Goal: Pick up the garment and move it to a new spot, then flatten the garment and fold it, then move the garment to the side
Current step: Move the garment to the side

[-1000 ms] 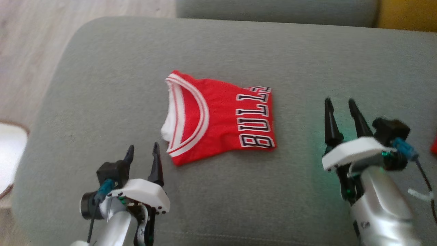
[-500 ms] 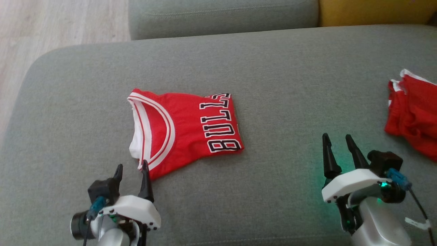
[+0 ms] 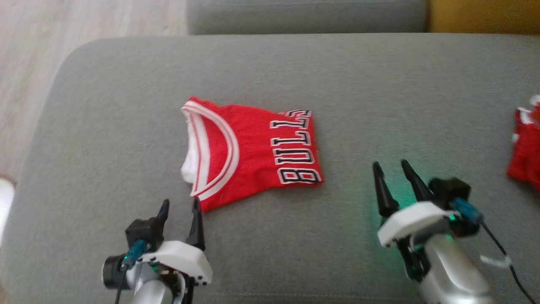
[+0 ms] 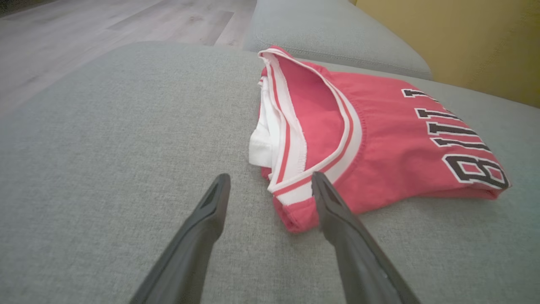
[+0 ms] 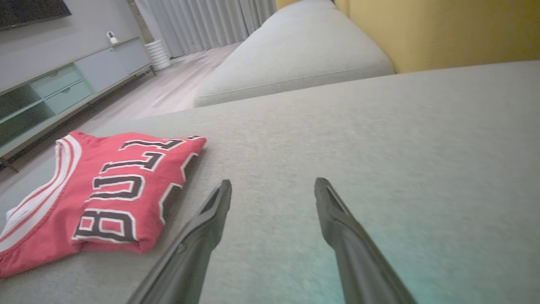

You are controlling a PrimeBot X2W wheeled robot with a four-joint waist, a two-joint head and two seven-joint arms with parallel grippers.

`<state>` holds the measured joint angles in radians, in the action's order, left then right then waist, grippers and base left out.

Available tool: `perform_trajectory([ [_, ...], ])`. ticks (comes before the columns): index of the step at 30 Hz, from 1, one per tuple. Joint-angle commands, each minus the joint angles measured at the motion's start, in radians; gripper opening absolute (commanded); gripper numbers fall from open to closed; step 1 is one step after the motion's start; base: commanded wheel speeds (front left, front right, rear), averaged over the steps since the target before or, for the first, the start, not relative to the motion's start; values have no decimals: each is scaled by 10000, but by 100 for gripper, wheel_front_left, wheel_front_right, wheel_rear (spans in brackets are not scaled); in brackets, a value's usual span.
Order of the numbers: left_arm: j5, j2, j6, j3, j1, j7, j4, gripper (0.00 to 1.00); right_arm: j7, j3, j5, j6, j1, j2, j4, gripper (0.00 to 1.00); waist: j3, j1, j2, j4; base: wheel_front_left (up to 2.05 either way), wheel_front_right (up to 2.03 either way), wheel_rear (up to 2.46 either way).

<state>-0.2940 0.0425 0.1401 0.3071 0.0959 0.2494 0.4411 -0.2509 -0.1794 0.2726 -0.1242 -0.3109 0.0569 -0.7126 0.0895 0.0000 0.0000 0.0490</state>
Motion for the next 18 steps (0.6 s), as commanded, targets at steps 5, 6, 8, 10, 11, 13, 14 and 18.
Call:
perform_trajectory([
  [5,-123,78,-13,154,680,124,-299,100,-39,-1073,529,-65,-1409,-66,-332,100,645,0,0,1288,0,0,0],
  [6,-133,78,-9,238,715,124,-310,100,-34,-1141,598,-65,-1609,-66,-508,100,717,0,0,1497,0,0,0],
  [8,-131,78,7,385,758,124,-329,100,7,-1225,598,-65,-1971,-66,-958,100,844,0,0,1888,0,0,0],
  [10,-169,78,34,458,776,124,-348,100,21,-1108,514,-65,-2271,-66,-1498,100,944,0,0,2250,0,0,0],
  [11,-180,78,48,466,777,124,-366,100,74,-1064,496,-65,-2381,-66,-1785,100,974,0,0,2381,0,0,0],
  [13,-195,78,79,478,755,124,-407,100,257,-981,567,-65,-2523,-66,-2362,100,1016,0,0,2608,0,0,0],
  [14,-195,78,96,449,729,124,-416,100,415,-1021,566,-65,-2568,-66,-2657,100,1025,0,0,2662,0,0,0],
  [18,-163,78,117,309,637,124,-468,100,709,-1382,791,-65,-2663,-66,-3272,0,1055,0,0,2620,0,0,0],
])
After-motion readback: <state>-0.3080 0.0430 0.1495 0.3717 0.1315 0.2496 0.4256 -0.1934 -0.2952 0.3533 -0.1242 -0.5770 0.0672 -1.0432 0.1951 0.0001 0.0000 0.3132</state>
